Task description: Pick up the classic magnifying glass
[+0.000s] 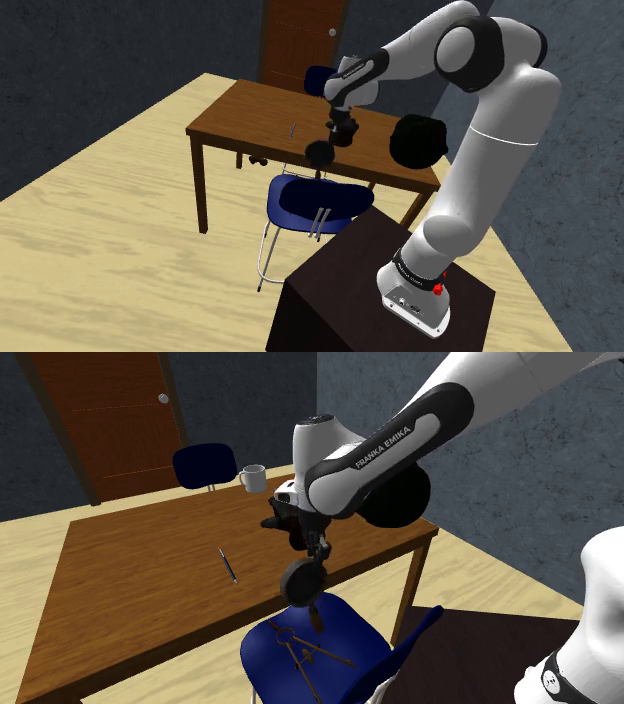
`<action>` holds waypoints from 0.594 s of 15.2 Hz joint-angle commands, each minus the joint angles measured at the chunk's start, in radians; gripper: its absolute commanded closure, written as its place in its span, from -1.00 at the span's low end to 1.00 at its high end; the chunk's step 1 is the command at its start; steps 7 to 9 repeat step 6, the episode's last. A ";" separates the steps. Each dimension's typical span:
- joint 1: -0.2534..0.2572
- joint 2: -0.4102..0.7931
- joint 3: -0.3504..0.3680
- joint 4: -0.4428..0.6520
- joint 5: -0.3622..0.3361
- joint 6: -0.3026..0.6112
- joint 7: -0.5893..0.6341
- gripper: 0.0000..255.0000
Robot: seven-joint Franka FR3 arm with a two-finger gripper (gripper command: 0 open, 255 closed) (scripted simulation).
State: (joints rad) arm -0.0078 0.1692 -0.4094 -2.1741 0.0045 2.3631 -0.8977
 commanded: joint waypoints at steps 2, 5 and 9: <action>0.003 -0.032 -0.005 0.010 -0.016 -0.039 0.008 1.00; 0.005 -0.050 -0.006 0.020 -0.026 -0.066 0.013 1.00; 0.005 -0.050 -0.006 0.021 -0.026 -0.066 0.013 1.00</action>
